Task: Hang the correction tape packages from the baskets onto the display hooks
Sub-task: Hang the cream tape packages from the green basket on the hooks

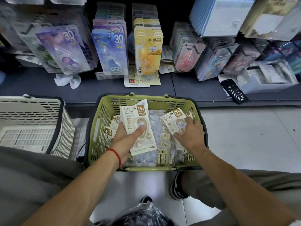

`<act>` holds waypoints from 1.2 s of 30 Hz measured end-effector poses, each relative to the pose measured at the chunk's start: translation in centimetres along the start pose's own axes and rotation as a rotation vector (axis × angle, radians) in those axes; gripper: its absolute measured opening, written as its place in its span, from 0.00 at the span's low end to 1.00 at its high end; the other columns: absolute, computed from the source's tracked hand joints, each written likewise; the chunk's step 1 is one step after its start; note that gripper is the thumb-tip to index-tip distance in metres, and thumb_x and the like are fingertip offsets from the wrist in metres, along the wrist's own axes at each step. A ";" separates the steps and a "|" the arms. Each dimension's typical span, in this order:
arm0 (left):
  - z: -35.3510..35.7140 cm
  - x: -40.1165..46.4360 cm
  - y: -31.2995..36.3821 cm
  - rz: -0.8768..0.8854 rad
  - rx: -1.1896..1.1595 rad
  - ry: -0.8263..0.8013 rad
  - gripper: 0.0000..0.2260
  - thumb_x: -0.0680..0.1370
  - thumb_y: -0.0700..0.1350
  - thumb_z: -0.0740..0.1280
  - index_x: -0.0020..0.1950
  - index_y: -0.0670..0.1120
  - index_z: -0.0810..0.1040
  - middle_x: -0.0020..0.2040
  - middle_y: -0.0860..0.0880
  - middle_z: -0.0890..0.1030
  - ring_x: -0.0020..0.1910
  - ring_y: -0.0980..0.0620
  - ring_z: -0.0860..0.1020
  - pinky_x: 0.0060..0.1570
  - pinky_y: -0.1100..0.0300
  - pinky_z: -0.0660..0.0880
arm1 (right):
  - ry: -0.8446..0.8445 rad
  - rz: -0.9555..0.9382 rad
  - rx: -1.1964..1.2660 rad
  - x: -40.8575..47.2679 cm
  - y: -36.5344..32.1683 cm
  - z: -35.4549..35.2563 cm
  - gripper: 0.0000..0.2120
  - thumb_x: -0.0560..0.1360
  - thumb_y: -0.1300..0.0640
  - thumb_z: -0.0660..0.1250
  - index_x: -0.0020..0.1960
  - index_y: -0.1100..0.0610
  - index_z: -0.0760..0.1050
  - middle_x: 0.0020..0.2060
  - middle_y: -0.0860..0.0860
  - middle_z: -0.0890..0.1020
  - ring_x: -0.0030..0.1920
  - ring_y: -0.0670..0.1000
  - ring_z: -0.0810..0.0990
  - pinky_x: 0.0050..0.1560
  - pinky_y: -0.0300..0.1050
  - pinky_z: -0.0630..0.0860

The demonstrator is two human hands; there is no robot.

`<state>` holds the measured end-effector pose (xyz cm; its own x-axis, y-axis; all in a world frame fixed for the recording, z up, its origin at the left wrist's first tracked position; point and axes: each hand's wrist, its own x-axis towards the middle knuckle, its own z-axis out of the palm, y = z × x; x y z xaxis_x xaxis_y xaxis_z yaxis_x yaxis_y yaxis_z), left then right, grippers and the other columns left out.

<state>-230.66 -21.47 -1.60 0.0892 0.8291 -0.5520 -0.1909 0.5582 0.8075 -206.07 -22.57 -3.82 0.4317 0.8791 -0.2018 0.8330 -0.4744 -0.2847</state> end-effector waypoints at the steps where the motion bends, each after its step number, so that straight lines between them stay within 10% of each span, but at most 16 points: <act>1: 0.0 0.0 0.0 0.008 0.008 0.002 0.20 0.78 0.43 0.76 0.69 0.51 0.76 0.60 0.50 0.87 0.59 0.46 0.85 0.60 0.37 0.81 | 0.049 0.001 0.046 -0.1 -0.4 -0.3 0.36 0.72 0.43 0.77 0.74 0.55 0.67 0.68 0.58 0.71 0.68 0.60 0.70 0.70 0.61 0.71; 7: 0.7 0.1 0.0 0.022 -0.051 -0.057 0.19 0.81 0.50 0.72 0.70 0.56 0.73 0.63 0.53 0.86 0.60 0.48 0.85 0.55 0.44 0.84 | -0.176 -0.182 0.665 -2.4 -5.4 -1.1 0.29 0.76 0.48 0.77 0.73 0.51 0.71 0.68 0.50 0.73 0.59 0.49 0.82 0.54 0.48 0.86; 11: 0.7 0.1 0.0 -0.035 -0.168 -0.133 0.29 0.78 0.52 0.73 0.77 0.53 0.68 0.66 0.48 0.84 0.62 0.44 0.85 0.60 0.36 0.81 | -0.245 -0.356 0.580 -4.9 -6.9 0.0 0.29 0.78 0.33 0.67 0.76 0.41 0.68 0.61 0.44 0.70 0.54 0.31 0.72 0.51 0.24 0.68; 16: 0.3 0.4 -0.1 -0.040 -0.176 -0.079 0.23 0.79 0.38 0.74 0.73 0.50 0.74 0.61 0.47 0.87 0.59 0.43 0.86 0.52 0.42 0.85 | -0.278 -0.348 0.604 -3.0 -4.8 -1.0 0.28 0.81 0.36 0.60 0.78 0.44 0.70 0.73 0.46 0.72 0.66 0.41 0.74 0.68 0.47 0.73; 20: 0.0 0.5 -0.1 -0.063 -0.185 -0.091 0.23 0.78 0.38 0.74 0.71 0.50 0.75 0.59 0.49 0.87 0.57 0.45 0.87 0.52 0.41 0.85 | -0.142 -0.299 -0.344 1.0 0.7 -0.8 0.40 0.81 0.39 0.66 0.85 0.52 0.54 0.84 0.53 0.57 0.84 0.56 0.53 0.82 0.58 0.52; 23: -0.2 0.3 -0.1 -0.047 -0.170 -0.120 0.25 0.78 0.38 0.75 0.73 0.49 0.74 0.61 0.48 0.87 0.59 0.45 0.86 0.58 0.39 0.83 | -0.216 -0.355 -0.594 1.4 3.4 0.6 0.54 0.74 0.30 0.69 0.86 0.52 0.44 0.85 0.54 0.50 0.85 0.56 0.48 0.83 0.60 0.40; 32: -0.4 0.2 0.9 -0.055 -0.235 -0.176 0.23 0.80 0.40 0.71 0.75 0.49 0.74 0.64 0.45 0.85 0.62 0.42 0.85 0.50 0.41 0.85 | -0.033 -0.301 -0.365 0.9 1.9 -2.9 0.51 0.68 0.40 0.78 0.82 0.51 0.54 0.79 0.52 0.58 0.82 0.55 0.52 0.78 0.67 0.52; 36: 0.1 0.3 1.7 -0.070 -0.274 -0.199 0.23 0.82 0.41 0.70 0.76 0.50 0.72 0.66 0.45 0.84 0.63 0.40 0.84 0.54 0.36 0.83 | -0.026 -0.385 0.150 -0.4 -0.7 -7.0 0.49 0.69 0.49 0.79 0.83 0.53 0.57 0.79 0.49 0.59 0.81 0.52 0.52 0.80 0.60 0.59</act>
<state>-230.90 -20.25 -0.40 0.2948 0.7944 -0.5311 -0.4306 0.6066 0.6683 -204.40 -22.25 2.99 0.0876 0.9932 -0.0767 0.8713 -0.1138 -0.4774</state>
